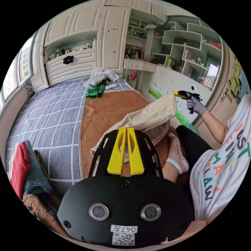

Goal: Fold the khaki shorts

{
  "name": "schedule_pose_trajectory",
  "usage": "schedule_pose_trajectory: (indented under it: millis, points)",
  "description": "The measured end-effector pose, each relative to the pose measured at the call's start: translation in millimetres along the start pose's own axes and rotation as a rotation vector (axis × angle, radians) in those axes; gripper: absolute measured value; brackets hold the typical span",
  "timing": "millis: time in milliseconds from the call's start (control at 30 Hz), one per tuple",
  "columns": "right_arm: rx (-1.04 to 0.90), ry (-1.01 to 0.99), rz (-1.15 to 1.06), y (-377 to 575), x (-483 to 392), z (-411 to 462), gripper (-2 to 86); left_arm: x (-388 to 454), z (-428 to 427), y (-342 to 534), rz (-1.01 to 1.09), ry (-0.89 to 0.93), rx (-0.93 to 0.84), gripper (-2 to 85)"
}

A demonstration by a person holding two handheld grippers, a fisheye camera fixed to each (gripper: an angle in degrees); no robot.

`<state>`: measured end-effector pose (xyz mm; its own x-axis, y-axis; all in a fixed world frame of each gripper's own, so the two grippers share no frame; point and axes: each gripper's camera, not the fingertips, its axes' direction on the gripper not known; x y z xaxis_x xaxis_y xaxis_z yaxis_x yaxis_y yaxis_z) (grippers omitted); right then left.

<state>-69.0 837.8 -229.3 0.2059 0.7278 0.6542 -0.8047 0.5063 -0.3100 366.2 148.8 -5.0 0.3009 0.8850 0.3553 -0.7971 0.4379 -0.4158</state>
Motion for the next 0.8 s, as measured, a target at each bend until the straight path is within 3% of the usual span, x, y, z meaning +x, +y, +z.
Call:
schedule_pose_trajectory:
  millis: [100, 200, 267, 333, 400, 467, 633, 800]
  points:
    - [0.042, -0.011, -0.030, -66, 2, 39, -0.4, -79, 17, -45, -0.109, -0.032, 0.028, -0.2]
    - [0.073, 0.102, -0.059, -126, 7, 104, 3.9, -195, 81, -86, -0.402, -0.094, 0.006, 1.6]
    - [0.016, 0.142, 0.012, -143, 13, 130, 10.3, -258, 121, -77, -0.599, -0.108, -0.036, 7.8]
    - [0.087, 0.094, -0.052, -131, -6, 123, 10.2, -263, 122, -58, -0.645, -0.022, 0.015, 13.4]
    - [0.034, 0.163, -0.135, -110, -21, 115, 9.6, -249, 122, -36, -0.596, -0.011, -0.021, 16.6]
    - [-0.052, 0.272, -0.170, -79, -24, 105, 8.7, -227, 135, 9, -0.542, -0.030, -0.200, 16.8]
    - [-0.269, 0.366, 0.043, 41, 10, 65, 7.3, -191, 174, 115, -0.567, 0.038, -0.335, 14.1]
    - [-0.282, 0.363, 0.227, 82, 13, 33, 7.2, -158, 252, 140, -0.454, 0.072, -0.392, 12.5]
